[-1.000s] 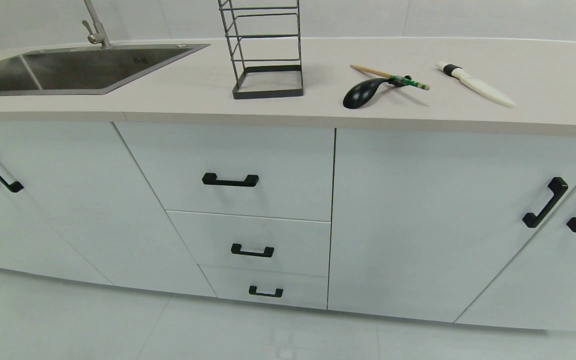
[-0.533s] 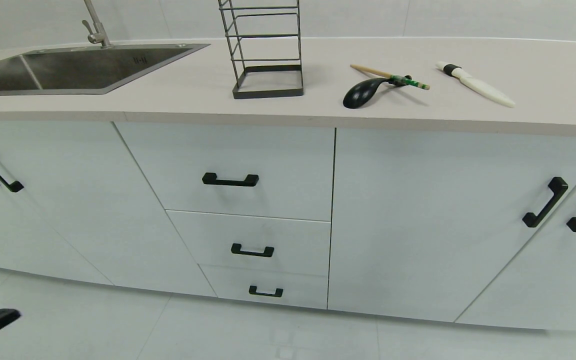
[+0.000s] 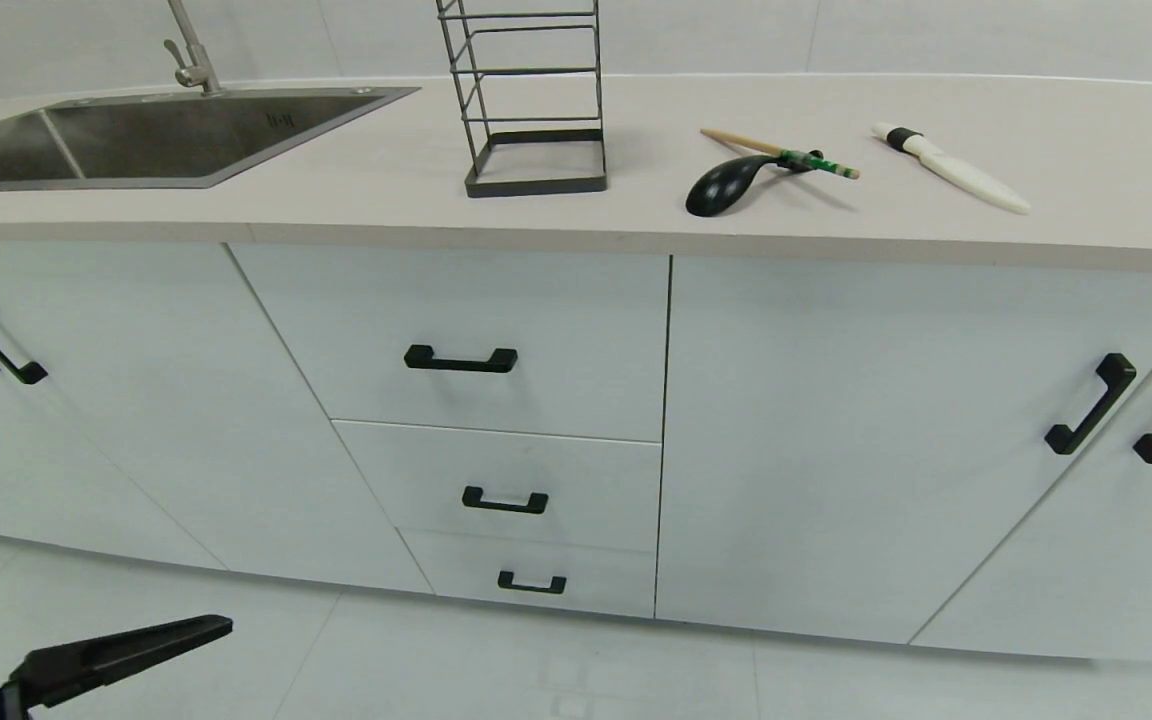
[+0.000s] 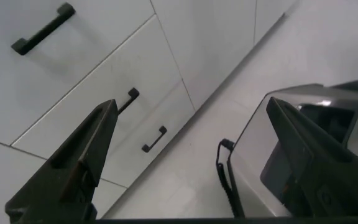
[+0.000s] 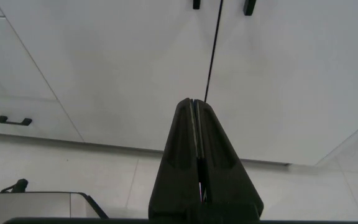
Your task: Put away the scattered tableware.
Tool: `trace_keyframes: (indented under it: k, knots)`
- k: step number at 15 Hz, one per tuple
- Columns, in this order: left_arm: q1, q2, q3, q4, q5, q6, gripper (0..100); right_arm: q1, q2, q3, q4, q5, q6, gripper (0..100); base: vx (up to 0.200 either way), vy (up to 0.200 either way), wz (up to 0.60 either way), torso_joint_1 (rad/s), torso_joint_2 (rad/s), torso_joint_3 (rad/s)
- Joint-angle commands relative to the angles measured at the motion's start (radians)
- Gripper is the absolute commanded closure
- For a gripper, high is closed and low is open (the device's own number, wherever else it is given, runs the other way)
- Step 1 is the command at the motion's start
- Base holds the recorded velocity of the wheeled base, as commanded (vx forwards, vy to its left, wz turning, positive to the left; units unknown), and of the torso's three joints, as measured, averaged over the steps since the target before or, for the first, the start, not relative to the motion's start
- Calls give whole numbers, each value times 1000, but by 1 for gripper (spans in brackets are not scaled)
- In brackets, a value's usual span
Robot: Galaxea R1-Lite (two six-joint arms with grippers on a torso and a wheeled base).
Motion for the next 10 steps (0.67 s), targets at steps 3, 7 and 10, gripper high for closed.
trace_keyframes:
  k: [3, 7, 10]
  knots:
    - [-5, 200, -11, -1, -3, 154, 0, 0, 0, 0, 5, 0, 13, 100, 0, 0, 0, 0, 0, 0]
    - [-11, 352, -14, -1, 3, 278, 0, 0, 0, 0, 5, 0, 18, 100, 0, 0, 0, 0, 0, 0]
    - [-11, 454, -125, 0, 5, 373, 0, 0, 0, 0, 5, 0, 18, 100, 0, 0, 0, 0, 0, 0]
